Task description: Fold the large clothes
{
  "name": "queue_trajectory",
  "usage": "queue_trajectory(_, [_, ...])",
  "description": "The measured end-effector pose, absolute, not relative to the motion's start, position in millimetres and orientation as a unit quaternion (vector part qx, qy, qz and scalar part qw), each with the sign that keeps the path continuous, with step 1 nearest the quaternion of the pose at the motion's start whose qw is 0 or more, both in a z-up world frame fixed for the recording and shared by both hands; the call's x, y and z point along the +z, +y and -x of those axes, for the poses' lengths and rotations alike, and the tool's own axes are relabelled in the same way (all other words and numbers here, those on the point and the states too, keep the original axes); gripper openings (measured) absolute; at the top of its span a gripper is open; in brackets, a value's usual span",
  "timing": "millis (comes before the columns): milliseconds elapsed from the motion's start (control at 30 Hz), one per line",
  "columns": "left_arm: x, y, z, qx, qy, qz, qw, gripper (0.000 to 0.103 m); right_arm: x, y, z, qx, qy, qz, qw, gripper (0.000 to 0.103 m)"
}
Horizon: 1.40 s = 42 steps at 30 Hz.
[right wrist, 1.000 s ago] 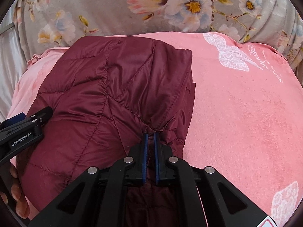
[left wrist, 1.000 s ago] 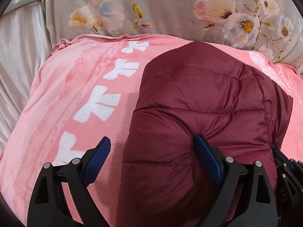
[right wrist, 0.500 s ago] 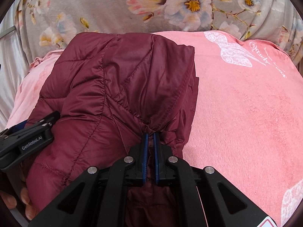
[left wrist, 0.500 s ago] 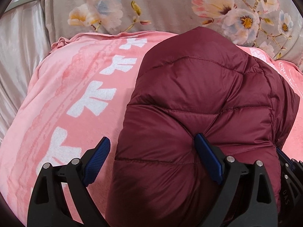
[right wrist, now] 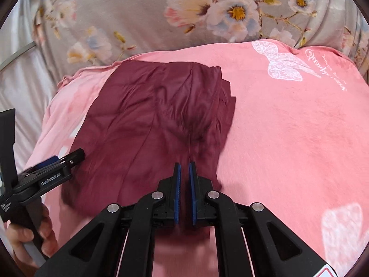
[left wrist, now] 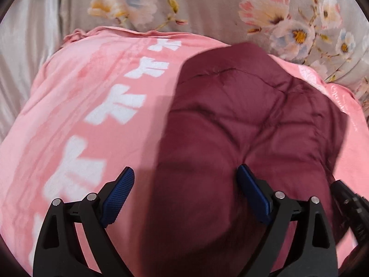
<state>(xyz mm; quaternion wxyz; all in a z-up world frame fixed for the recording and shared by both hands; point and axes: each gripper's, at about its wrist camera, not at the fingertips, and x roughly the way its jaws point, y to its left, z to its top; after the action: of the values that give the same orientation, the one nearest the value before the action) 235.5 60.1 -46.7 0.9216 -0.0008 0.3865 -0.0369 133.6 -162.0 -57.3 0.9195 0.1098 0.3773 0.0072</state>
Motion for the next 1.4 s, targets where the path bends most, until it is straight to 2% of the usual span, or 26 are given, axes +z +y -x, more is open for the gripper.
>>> queue_trajectory(233, [-61.7, 64.6, -194.0, -0.031, 0.398, -0.024, 0.916, 0.089, -99.5, -144.4, -138.5, 0.003, 0.398, -0.073, 0.914, 0.005])
queue_trajectory(433, [-77.8, 59.4, -192.0, -0.022, 0.390, -0.037, 0.920, 0.090, -89.7, -136.8, -129.6, -0.015, 0.390, -0.052, 0.919, 0.005])
queue_trajectory(533, [-72.1, 63.3, -189.4, -0.019, 0.393, -0.022, 0.919, 0.090, -66.6, -134.9, -98.8, -0.017, 0.347, -0.045, 0.937, 0.016])
queue_trajectory(600, [-61.3, 67.5, -176.8, -0.012, 0.389, -0.015, 0.921, 0.091, -63.2, -131.4, -83.3, -0.026, 0.324, -0.027, 0.945, 0.042])
queue_trajectory(633, [-57.1, 68.3, -168.7, -0.011, 0.378, -0.014, 0.926, 0.093, -64.8, -128.2, -73.7, -0.029, 0.311, -0.015, 0.950, 0.045])
queue_trajectory(700, [-54.2, 68.4, -155.1, -0.007, 0.357, -0.019, 0.934, 0.098, -70.1, -125.2, -65.7, -0.034, 0.299, 0.001, 0.954, 0.046])
queue_trajectory(1000, [-76.7, 37.6, -112.9, -0.009, 0.318, -0.063, 0.946, 0.098, -92.1, -142.1, -54.2, -0.059, 0.315, -0.042, 0.946, 0.058])
queue_trajectory(1400, [-81.8, 32.2, -109.2, -0.010, 0.326, -0.053, 0.944, 0.098, -101.3, -134.3, -54.5, -0.073, 0.333, -0.031, 0.940, 0.058])
